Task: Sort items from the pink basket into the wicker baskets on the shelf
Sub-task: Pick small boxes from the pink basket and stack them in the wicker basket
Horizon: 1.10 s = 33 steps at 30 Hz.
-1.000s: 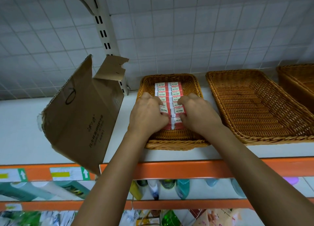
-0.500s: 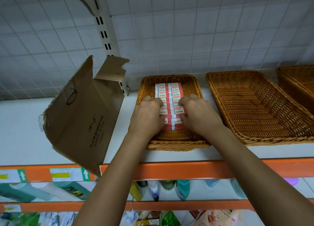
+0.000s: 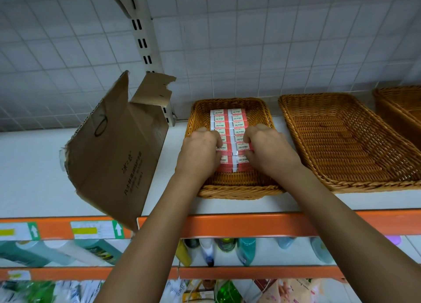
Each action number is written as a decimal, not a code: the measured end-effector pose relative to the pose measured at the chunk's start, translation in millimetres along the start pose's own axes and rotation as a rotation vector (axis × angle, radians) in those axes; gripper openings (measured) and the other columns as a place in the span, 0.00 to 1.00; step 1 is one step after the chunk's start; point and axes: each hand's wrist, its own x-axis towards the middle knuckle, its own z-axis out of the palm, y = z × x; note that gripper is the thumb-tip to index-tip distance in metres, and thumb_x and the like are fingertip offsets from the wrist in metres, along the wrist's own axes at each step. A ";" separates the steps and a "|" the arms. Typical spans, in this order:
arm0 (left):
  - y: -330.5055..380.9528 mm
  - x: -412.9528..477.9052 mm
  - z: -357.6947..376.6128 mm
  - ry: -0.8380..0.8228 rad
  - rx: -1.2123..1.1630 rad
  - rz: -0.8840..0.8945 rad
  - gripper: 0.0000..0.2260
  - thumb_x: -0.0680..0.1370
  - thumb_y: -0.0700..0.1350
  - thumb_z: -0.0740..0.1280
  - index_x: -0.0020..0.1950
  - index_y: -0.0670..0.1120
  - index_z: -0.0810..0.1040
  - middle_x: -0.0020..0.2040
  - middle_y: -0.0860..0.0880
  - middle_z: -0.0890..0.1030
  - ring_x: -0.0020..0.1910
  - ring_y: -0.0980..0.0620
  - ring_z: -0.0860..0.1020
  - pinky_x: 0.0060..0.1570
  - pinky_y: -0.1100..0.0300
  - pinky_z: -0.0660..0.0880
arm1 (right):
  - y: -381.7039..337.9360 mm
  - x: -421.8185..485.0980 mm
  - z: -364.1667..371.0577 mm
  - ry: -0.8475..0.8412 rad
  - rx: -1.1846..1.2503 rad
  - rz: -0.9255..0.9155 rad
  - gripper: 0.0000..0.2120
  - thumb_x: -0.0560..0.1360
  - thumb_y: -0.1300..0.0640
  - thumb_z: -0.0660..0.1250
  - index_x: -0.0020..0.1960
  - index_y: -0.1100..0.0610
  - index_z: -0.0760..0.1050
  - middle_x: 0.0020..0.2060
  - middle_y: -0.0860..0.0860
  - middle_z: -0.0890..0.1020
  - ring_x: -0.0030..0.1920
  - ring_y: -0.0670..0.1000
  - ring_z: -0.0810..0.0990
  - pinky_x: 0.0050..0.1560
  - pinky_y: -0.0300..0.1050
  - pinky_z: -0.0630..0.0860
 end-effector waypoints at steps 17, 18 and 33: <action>33.4 2.5 -12.2 0.084 0.241 0.070 0.14 0.79 0.49 0.64 0.63 0.47 0.77 0.60 0.46 0.75 0.59 0.46 0.73 0.52 0.54 0.75 | 13.1 -5.9 -12.7 0.098 0.006 -0.055 0.12 0.77 0.57 0.64 0.60 0.57 0.74 0.57 0.55 0.75 0.58 0.55 0.74 0.57 0.47 0.71; 42.7 3.1 -12.5 0.098 0.215 0.092 0.13 0.79 0.48 0.63 0.62 0.47 0.78 0.59 0.45 0.76 0.59 0.46 0.72 0.52 0.53 0.75 | 18.9 -8.8 -17.7 0.119 0.014 -0.055 0.12 0.76 0.57 0.63 0.60 0.56 0.74 0.57 0.55 0.75 0.58 0.55 0.73 0.58 0.47 0.71; 304.9 4.8 36.4 0.045 0.057 0.522 0.14 0.77 0.49 0.61 0.61 0.47 0.76 0.56 0.45 0.75 0.57 0.44 0.72 0.54 0.52 0.71 | 227.1 -127.3 -117.8 0.240 -0.090 0.224 0.13 0.75 0.56 0.62 0.59 0.57 0.74 0.54 0.56 0.76 0.58 0.59 0.72 0.56 0.47 0.67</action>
